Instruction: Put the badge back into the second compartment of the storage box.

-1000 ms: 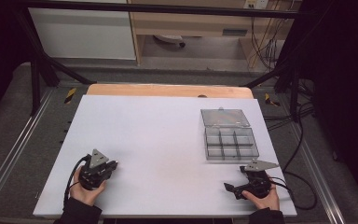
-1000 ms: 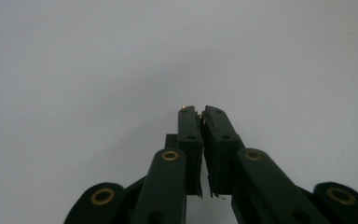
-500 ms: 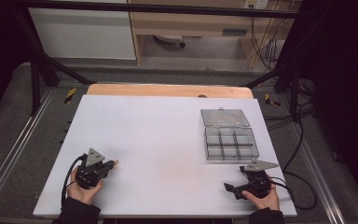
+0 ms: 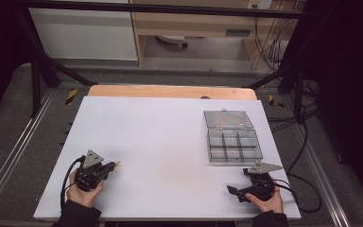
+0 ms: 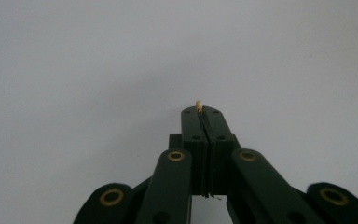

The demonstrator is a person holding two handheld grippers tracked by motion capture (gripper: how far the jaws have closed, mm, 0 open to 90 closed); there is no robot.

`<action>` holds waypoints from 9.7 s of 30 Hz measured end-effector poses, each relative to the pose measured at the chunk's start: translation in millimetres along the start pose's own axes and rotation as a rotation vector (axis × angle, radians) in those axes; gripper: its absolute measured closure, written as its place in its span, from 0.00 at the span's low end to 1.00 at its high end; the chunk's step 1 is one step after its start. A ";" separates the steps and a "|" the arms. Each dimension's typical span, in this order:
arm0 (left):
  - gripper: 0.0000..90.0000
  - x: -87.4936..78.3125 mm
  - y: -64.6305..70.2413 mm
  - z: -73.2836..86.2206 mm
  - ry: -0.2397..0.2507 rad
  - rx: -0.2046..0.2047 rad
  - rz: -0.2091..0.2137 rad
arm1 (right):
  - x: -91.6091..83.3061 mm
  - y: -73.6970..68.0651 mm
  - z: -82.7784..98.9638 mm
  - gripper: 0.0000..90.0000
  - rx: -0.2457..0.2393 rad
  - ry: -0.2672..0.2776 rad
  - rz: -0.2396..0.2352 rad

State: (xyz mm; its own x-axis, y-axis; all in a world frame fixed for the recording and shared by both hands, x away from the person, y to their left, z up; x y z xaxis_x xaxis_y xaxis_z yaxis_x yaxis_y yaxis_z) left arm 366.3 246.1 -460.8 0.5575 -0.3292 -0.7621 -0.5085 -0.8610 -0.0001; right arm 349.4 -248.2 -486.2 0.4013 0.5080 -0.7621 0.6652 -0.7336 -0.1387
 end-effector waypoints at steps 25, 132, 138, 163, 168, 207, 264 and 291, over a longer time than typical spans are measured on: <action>0.98 -3.4 15.8 -6.2 0.012 0.034 0.061 | -0.1 0.2 -0.1 0.01 0.001 -0.001 0.002; 0.98 35.9 147.2 -125.1 0.085 0.219 0.253 | 0.2 0.2 -0.2 0.01 -0.002 -0.006 -0.004; 0.98 39.9 152.4 -132.2 0.092 0.217 0.259 | 0.0 0.3 -0.3 0.01 -0.002 -0.005 -0.005; 0.98 60.7 184.7 -159.3 0.099 0.235 0.294 | -1.0 -0.1 -0.5 0.01 0.002 0.000 -0.010; 0.98 66.7 188.8 -161.8 0.093 0.236 0.304 | -1.0 0.1 -0.6 0.01 -0.003 0.002 -0.009; 0.98 97.6 220.1 -200.4 0.095 0.253 0.320 | -2.2 -0.1 -0.9 0.01 0.002 0.010 -0.015; 0.98 158.3 254.9 -237.3 0.046 0.261 0.309 | -3.2 -0.3 -0.6 0.01 -0.004 0.014 -0.018; 0.98 185.4 262.1 -235.8 -0.016 0.280 0.301 | -2.7 -0.6 -0.6 0.01 -0.005 0.017 -0.020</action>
State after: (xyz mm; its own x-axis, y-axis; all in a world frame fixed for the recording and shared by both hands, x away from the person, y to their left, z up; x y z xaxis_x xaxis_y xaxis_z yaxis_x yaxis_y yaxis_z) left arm 491.2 -132.0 -449.5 0.3473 -0.5423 -0.7651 -0.8077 -0.5875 0.0498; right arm 348.3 -248.9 -483.6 0.3983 0.5303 -0.7484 0.6766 -0.7208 -0.1507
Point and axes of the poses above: each handheld gripper's, and its own axes: x roughly forward along the jaws, z roughly out of its underside, y roughly to its right, the point moved 4 cm from there along x, roughly forward along the jaws, and after that the axes turned 9 degrees about -y, right-handed, at the moved point
